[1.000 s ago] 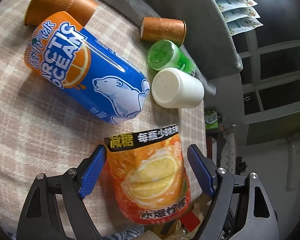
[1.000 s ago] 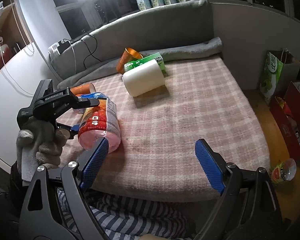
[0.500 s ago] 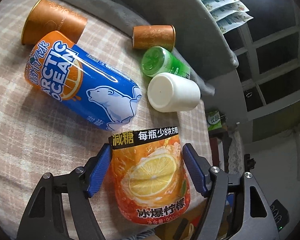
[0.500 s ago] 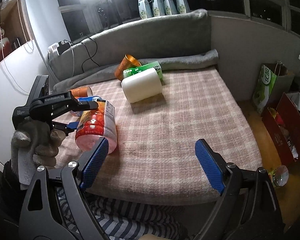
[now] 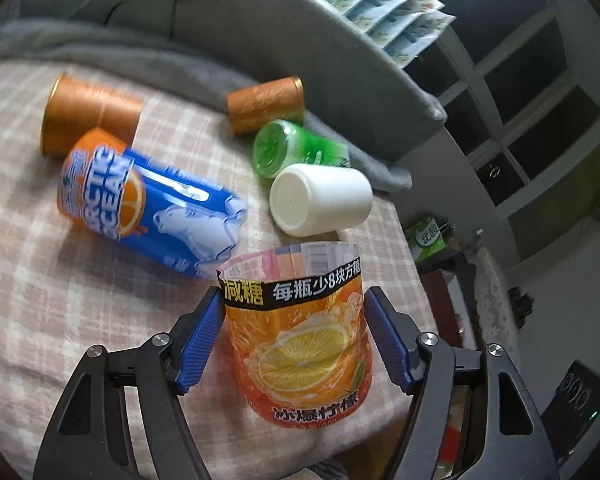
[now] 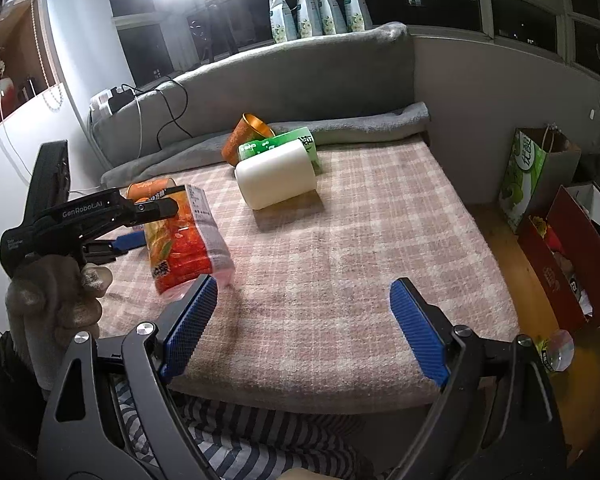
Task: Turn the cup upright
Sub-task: 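Lift the cup with the left gripper and turn it upright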
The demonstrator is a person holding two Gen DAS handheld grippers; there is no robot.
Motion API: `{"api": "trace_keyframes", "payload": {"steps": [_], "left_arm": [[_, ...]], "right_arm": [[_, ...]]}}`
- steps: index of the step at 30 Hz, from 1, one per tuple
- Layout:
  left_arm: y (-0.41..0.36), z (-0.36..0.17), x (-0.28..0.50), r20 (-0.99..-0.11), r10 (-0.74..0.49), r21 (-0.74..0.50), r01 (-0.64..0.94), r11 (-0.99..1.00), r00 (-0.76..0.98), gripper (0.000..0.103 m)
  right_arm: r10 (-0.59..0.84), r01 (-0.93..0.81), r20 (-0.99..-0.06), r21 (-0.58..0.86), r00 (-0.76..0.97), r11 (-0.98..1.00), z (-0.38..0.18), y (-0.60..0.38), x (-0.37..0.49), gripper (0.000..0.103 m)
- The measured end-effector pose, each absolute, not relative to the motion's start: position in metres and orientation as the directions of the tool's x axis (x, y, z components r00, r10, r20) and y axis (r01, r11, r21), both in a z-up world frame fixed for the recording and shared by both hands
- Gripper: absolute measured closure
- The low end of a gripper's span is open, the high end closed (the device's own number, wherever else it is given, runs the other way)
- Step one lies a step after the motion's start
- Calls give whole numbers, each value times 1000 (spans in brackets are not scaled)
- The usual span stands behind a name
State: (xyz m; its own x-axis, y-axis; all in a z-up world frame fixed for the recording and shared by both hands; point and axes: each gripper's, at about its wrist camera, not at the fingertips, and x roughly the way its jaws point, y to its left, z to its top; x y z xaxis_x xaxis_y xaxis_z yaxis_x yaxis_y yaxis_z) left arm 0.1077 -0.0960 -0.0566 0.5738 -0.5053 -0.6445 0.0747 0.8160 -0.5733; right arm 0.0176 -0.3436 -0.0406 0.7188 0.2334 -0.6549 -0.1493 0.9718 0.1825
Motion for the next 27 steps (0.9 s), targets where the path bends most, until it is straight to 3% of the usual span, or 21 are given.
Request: {"api": "trace_keyframes", "payload": {"steps": [15, 27], "left_arm": [[-133, -47, 98, -619, -348, -306, 192, 933, 704, 33], [-149, -46, 75, -615, -337, -213, 262, 941, 713, 33]], "right_arm": [[217, -114, -659, 195, 720, 974, -43, -353, 18, 13], [211, -107, -656, 195, 725, 975, -42, -355, 16, 13]]}}
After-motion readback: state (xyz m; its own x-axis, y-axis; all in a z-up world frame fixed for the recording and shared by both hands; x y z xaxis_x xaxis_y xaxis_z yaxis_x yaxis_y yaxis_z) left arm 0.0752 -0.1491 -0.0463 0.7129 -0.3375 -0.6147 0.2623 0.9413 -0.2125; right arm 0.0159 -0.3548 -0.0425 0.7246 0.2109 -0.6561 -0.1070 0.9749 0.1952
